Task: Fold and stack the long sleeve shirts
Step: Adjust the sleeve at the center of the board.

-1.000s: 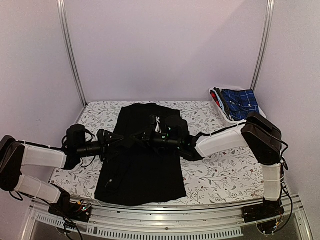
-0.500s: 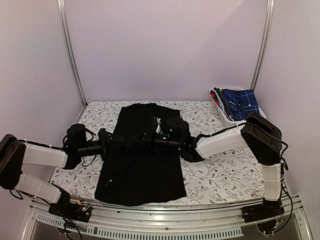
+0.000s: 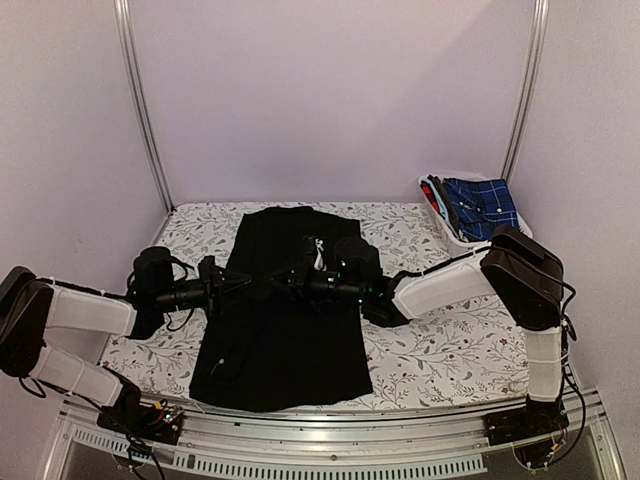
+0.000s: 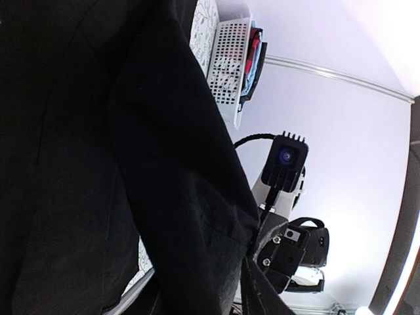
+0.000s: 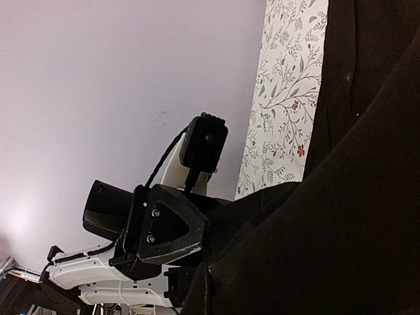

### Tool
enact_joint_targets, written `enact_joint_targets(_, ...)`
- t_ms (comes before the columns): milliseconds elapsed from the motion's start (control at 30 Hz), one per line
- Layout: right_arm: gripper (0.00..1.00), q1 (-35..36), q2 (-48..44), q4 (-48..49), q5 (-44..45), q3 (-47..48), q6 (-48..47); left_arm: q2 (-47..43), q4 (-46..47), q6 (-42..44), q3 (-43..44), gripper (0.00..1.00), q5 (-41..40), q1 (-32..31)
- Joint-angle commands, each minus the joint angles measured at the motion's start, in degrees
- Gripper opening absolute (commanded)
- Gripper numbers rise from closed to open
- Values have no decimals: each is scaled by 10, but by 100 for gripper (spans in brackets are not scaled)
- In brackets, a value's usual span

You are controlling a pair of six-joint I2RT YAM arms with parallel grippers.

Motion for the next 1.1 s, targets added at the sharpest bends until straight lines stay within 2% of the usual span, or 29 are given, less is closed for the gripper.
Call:
enact_joint_targets(0,0,-1,-25,5,3,-13,-8,-1,22,5,10,29,15,-6)
enact_joint_targets(167,0,-1,-29,-9,5,-14,-16,4,11,21,13,8,27,-5)
enact_joint_targets(200,3,-1,-30,-16,6,-13,-20,2,5,26,15,4,27,-3)
enact_joint_targets(233,7,-1,-32,-25,7,-13,-27,1,-8,36,22,0,26,-1)
enact_joint_targets(400,41,-12,-70,-96,29,-34,-78,-12,-117,122,82,0,16,10)
enact_joint_targets(533,56,-47,-126,-186,53,-72,-130,-9,-200,201,144,0,-6,19)
enact_joint_targets(733,58,-94,-216,-391,134,-102,-251,24,-322,318,246,0,-62,39)
enact_joint_targets(900,52,-129,-223,-464,144,-101,-313,56,-346,361,287,0,-91,58)
enact_joint_targets(1067,42,-129,-169,-501,115,-60,-361,64,-379,386,332,0,-136,71)
